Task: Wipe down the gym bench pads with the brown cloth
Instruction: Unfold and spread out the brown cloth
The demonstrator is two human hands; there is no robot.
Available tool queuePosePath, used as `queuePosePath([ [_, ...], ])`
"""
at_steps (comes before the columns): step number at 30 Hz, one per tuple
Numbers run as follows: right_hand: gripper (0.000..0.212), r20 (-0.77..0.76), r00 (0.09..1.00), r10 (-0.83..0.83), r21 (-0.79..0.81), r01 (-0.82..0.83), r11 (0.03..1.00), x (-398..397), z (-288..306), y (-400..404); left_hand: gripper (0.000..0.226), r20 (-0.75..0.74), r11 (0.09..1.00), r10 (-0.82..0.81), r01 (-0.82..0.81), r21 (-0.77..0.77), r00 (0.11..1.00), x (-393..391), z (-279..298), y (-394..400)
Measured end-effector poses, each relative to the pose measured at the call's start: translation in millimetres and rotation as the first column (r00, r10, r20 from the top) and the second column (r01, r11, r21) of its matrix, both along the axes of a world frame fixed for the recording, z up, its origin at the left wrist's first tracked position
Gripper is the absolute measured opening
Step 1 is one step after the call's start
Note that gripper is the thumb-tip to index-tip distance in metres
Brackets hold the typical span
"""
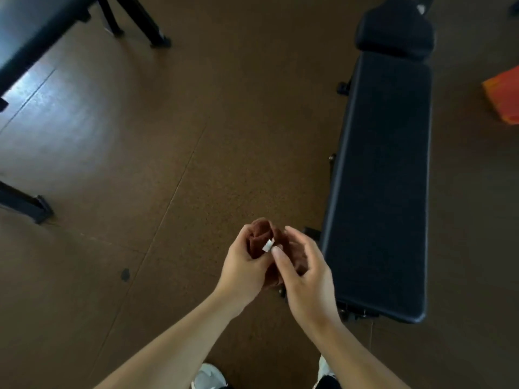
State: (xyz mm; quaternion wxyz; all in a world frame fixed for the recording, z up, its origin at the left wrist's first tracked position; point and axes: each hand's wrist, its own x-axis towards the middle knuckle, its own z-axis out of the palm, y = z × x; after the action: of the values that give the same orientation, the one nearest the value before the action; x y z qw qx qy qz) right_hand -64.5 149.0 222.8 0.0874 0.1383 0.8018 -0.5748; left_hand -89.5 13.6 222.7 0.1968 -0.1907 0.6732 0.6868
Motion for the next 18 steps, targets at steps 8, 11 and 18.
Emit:
queuePosePath([
  [8,0.027,0.028,0.987,-0.159,-0.14,0.161,0.977,-33,16,32,0.028,-0.054,0.997,-0.053,0.056,0.054,0.997,-19,16,37],
  [11,0.026,0.023,0.979,-0.203,-0.172,0.204,0.964,-33,16,44,0.02,-0.043,0.999,0.049,-0.048,0.026,0.998,-21,12,50],
  [18,0.017,-0.109,0.91,-0.4,-0.099,0.39,0.915,-24,21,72,0.013,-0.011,0.979,0.2,-0.2,-0.025,0.98,-16,10,79],
])
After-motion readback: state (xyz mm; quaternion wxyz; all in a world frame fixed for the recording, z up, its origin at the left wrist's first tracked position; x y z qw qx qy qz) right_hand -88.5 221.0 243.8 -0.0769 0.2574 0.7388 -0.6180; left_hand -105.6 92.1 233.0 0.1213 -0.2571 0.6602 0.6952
